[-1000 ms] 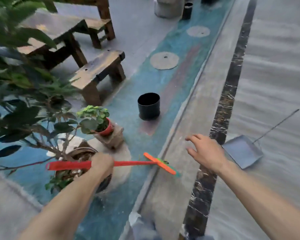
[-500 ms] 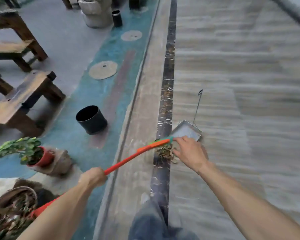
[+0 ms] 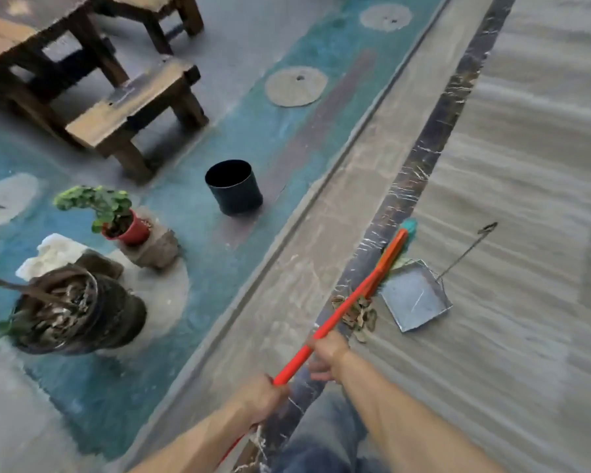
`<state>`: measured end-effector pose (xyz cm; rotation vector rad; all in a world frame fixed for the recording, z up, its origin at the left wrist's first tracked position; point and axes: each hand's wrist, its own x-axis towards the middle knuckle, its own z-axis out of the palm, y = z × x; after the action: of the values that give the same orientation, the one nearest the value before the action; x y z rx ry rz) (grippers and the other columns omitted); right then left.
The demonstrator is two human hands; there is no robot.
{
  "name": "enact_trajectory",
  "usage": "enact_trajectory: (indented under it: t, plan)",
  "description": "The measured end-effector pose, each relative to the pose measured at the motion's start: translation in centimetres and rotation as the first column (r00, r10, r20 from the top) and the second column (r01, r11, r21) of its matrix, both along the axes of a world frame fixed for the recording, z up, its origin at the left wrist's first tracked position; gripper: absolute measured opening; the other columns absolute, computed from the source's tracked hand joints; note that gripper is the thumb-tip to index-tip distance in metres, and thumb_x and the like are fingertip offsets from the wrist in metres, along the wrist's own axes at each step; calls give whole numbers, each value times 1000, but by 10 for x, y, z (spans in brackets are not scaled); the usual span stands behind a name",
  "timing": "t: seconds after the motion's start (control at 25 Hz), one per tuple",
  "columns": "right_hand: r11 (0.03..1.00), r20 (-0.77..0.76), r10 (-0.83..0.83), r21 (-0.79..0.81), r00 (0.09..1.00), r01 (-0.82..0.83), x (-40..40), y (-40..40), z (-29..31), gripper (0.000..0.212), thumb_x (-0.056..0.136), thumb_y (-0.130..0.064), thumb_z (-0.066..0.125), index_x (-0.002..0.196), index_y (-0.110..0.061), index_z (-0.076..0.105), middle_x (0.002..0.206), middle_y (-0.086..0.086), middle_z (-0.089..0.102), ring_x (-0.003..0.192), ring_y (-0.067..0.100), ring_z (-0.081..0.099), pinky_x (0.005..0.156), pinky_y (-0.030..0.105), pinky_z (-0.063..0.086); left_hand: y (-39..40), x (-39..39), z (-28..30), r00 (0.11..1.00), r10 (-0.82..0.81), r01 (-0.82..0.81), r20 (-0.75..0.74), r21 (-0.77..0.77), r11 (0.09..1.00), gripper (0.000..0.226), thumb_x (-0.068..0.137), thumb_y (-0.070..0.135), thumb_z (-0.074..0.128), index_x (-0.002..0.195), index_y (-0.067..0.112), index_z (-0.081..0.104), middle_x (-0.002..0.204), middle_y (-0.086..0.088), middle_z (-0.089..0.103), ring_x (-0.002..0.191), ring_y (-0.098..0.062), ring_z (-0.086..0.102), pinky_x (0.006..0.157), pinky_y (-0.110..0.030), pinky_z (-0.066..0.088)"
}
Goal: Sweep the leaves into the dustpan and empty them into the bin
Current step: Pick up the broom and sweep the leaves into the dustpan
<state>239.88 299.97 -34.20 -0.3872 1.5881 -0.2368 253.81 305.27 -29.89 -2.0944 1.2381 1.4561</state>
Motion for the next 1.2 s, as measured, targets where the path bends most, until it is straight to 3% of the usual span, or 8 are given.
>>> enact_trajectory:
  t: [0.12, 0.28, 0.48, 0.64, 0.8, 0.96, 1.08, 1.2]
  plan:
    - [992, 66, 105, 67, 992, -110, -18, -19, -7, 13, 94, -8, 55, 84, -13, 48, 66, 11, 57, 36, 13, 55, 39, 31, 54, 0, -38, 11, 988, 152, -153, -26, -38, 988, 29, 91, 27, 54, 63, 18, 52, 63, 3, 57, 59, -14, 56, 44, -15, 39]
    - [945, 83, 305, 93, 949, -313, -37, -44, -12, 19, 92, -8, 58, 75, -14, 49, 55, 7, 58, 48, 18, 59, 54, 39, 59, -2, -85, 7, 978, 208, -206, 16, -74, 976, 42, 94, 42, 43, 99, 7, 66, 108, -18, 70, 104, -33, 65, 84, -37, 51]
    - [817, 129, 558, 89, 820, -570, -87, -70, -17, 17, 94, 0, 48, 82, -12, 46, 58, 10, 58, 35, 16, 61, 33, 30, 51, 1, -170, 10, 903, 411, -399, 126, -112, 910, 46, 100, 38, 30, 117, 5, 58, 123, -20, 63, 115, -36, 59, 91, -39, 47]
    - [700, 154, 692, 99, 706, -708, -160, -78, -29, 14, 95, 1, 45, 89, -12, 42, 71, 12, 54, 49, 23, 63, 35, 36, 53, 5, -280, 13, 810, 572, -567, 129, -74, 820, 34, 98, 29, 33, 122, 13, 51, 127, -16, 61, 116, -36, 59, 93, -40, 47]
    - [506, 151, 843, 104, 517, -856, -225, -76, -27, 12, 90, -4, 57, 88, -11, 48, 70, 10, 56, 54, 21, 62, 41, 33, 55, 3, -376, 36, 749, 651, -650, 127, -49, 758, 34, 101, 13, 33, 129, 1, 46, 131, -20, 56, 119, -35, 56, 93, -40, 44]
    - [313, 205, 922, 100, 328, -944, -262, -69, -17, 10, 89, -3, 59, 83, -7, 52, 71, 13, 57, 65, 26, 63, 58, 44, 60, 14, -435, 51, 514, 848, -836, 128, -147, 529, 32, 100, 25, 40, 123, 6, 50, 125, -17, 61, 116, -35, 58, 86, -36, 45]
    - [250, 252, 928, 121, 274, -961, -293, -58, -10, 13, 92, 0, 54, 81, -7, 51, 72, 13, 58, 71, 27, 63, 68, 47, 58, 25, -479, 47, 384, 917, -902, 106, -169, 397, 35, 99, 30, 39, 121, 6, 50, 121, -19, 62, 111, -36, 61, 82, -37, 46]
    - [193, 260, 942, 99, 212, -976, -332, -57, -12, 10, 91, 1, 54, 88, -8, 51, 75, 12, 61, 70, 28, 67, 53, 43, 60, 25, -533, 29, 73, 986, -994, -152, -94, 59, 25, 97, 27, 35, 115, 12, 41, 83, -11, 62, 56, -24, 63, 46, -31, 44]
